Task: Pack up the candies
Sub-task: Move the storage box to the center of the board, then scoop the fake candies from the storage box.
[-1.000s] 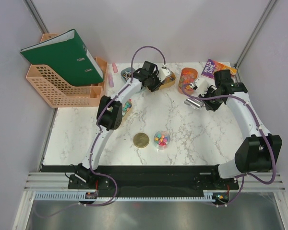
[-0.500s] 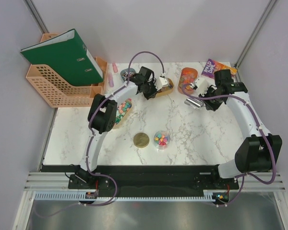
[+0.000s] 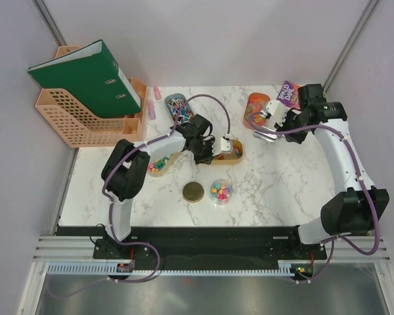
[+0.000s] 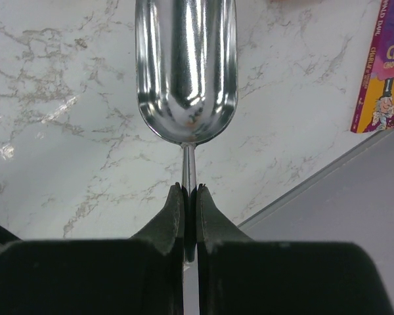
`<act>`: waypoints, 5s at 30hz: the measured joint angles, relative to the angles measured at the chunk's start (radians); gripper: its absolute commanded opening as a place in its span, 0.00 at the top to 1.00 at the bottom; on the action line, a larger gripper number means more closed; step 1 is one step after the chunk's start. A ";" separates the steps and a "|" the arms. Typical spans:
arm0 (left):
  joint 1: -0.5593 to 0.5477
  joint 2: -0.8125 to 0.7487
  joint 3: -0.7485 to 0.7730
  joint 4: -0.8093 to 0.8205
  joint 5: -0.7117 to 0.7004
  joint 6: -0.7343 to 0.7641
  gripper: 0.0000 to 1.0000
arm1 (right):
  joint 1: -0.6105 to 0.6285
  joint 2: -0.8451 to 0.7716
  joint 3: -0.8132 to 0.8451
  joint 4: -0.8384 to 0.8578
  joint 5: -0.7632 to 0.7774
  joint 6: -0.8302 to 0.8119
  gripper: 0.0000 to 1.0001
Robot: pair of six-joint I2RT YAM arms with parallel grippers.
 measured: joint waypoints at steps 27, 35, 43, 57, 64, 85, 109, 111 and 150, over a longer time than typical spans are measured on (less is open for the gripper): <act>-0.057 -0.367 -0.236 0.111 0.002 -0.144 0.93 | 0.194 0.171 0.139 -0.236 0.092 -0.192 1.00; 0.071 -0.367 -0.337 0.149 -0.028 -0.161 0.98 | 0.282 0.232 0.145 -0.243 0.171 -0.189 1.00; 0.079 -0.243 -0.351 0.164 -0.043 -0.204 0.98 | 0.320 0.304 0.187 -0.243 0.296 -0.161 1.00; 0.083 -0.090 -0.179 0.122 -0.011 -0.256 0.98 | 0.405 0.409 0.237 -0.245 0.425 -0.121 1.00; 0.104 -0.044 -0.120 0.030 0.092 -0.311 0.98 | 0.431 0.463 0.258 -0.241 0.465 -0.114 1.00; 0.131 0.016 -0.059 -0.026 0.193 -0.415 0.98 | 0.506 0.563 0.336 -0.262 0.545 -0.163 1.00; 0.137 0.037 -0.040 -0.044 0.203 -0.454 0.98 | 0.529 0.631 0.360 -0.269 0.435 -0.085 1.00; 0.137 0.038 -0.040 -0.044 0.202 -0.457 0.98 | 0.529 0.635 0.362 -0.272 0.422 -0.076 1.00; 0.140 0.025 -0.039 -0.049 0.140 -0.504 0.66 | 0.492 0.586 0.127 -0.049 0.238 0.080 1.00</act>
